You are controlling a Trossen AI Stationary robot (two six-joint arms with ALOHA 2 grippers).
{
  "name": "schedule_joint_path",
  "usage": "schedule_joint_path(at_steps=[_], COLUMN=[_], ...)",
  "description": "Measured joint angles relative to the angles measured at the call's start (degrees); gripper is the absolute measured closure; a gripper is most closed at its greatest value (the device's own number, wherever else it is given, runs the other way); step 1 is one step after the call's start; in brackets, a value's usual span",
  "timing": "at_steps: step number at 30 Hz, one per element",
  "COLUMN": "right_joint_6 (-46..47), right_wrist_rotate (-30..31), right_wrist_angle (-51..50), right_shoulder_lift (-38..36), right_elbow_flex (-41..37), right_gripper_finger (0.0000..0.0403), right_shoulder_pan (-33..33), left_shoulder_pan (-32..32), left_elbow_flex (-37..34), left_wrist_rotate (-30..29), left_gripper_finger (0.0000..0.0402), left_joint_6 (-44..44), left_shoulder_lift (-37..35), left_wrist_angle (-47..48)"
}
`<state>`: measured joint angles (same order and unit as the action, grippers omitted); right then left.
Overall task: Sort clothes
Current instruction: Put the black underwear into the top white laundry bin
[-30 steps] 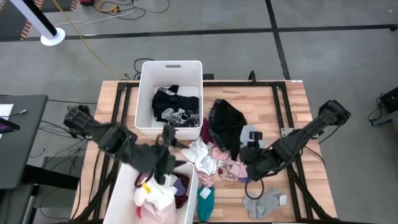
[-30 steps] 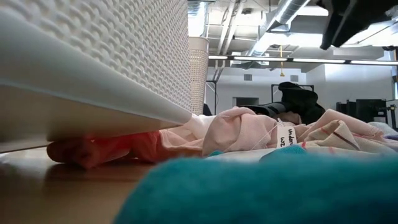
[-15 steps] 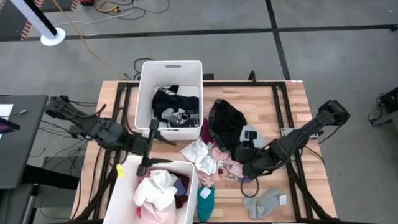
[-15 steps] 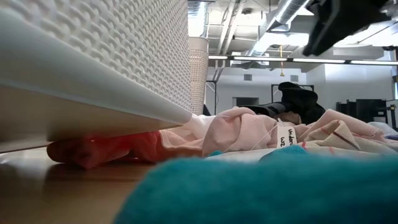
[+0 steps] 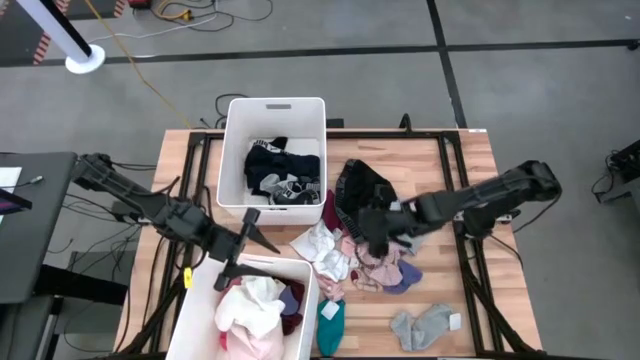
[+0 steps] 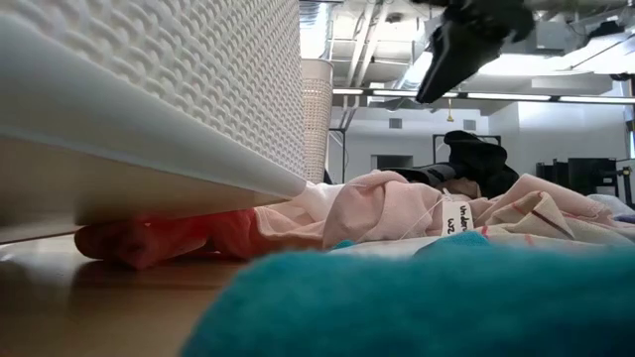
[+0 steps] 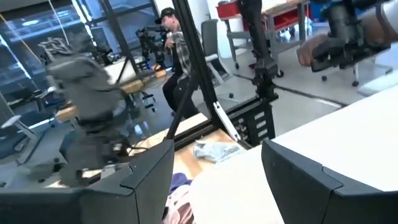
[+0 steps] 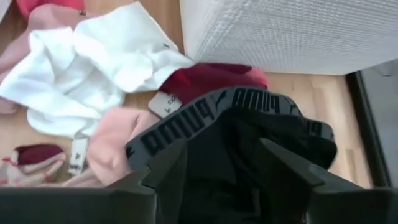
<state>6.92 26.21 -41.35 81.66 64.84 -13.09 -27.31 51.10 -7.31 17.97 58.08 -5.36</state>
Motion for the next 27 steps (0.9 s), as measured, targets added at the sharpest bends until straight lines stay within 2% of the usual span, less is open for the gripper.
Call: schedule_joint_path(at_steps=[4, 8, 10, 14, 20, 27], right_joint_6=[-3.2, -4.4, -3.7, -0.4, 2.1, 4.2], right_wrist_rotate=[-7.9, -16.4, -18.8, -19.9, -19.9, -13.0], right_wrist_angle=[4.6, 13.9, 17.8, 20.8, 22.2, 15.8], right_shoulder_lift=[0.1, 0.2, 0.2, 0.2, 2.2, 8.7], right_elbow_flex=[-0.9, -6.3, -9.3, -12.7, -12.6, -12.6], right_gripper_finger=[0.0174, 0.0168, 0.0168, 0.0168, 0.0168, 0.0168], right_shoulder_pan=[6.0, 10.9, 12.5, 13.1, 7.5, 4.6], left_shoulder_pan=[0.0, 0.0, 0.0, 0.0, 0.0, 0.0], left_elbow_flex=[-0.4, -0.4, -0.4, -0.4, -0.4, -0.4], left_wrist_rotate=[0.0, 0.0, 0.0, 0.0, 0.0, 0.0], left_gripper_finger=[0.0166, 0.0166, 0.0166, 0.0166, 0.0166, 0.0166], left_joint_6=[1.2, 3.0, 4.0, 5.7, 6.2, 4.0], left_shoulder_lift=[0.0, 0.0, 0.0, 0.0, 0.0, 0.1], left_wrist_angle=[0.1, 0.4, 0.4, 0.7, 1.0, 0.9])
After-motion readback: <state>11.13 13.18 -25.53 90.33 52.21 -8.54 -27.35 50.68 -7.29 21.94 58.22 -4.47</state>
